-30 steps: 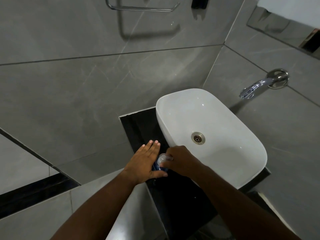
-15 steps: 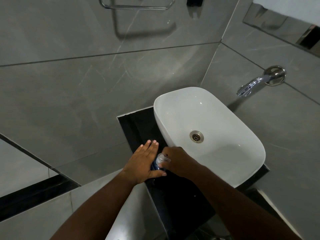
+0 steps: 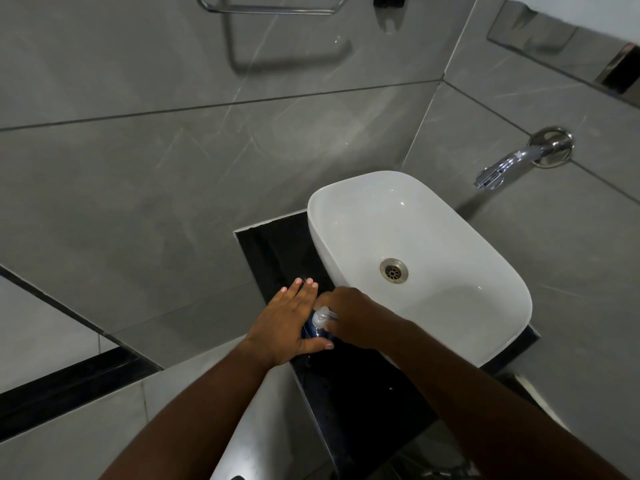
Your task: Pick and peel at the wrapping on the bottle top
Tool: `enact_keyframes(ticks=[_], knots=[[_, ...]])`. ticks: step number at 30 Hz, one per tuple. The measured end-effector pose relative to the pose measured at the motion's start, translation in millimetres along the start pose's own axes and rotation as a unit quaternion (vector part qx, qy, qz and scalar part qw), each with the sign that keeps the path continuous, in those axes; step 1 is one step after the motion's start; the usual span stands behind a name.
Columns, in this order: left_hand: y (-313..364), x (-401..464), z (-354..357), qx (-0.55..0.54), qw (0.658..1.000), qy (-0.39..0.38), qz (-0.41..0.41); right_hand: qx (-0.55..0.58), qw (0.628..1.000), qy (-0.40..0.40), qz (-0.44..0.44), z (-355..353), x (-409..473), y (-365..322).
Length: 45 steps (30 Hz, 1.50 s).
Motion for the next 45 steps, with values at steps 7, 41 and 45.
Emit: enact_keyframes(ticks=[7,41,45], knots=[[-1.4,-1.9,0.1,-0.012,1.000,0.003,-0.003,0.014,1.000,0.007,0.004,-2.5,-0.4,-4.1],[1.0,-2.8,-3.0,0.011,1.000,-0.012,-0.004,0.010,0.999,-0.025,0.028,4.5,0.1,-14.6],[0.7,-3.3,-5.1,0.021,1.000,-0.007,-0.004,0.040,0.998,-0.040,0.020,-4.3,-7.3,-17.7]])
Point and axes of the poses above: each hand's wrist, its own x-axis towards the middle knuckle, its own z-axis out of the palm, y = z × x, the point moved 10 cm from there along x, towards the middle knuckle, and after that the axes turned 7 degrees about x, right-handed, at the moved point
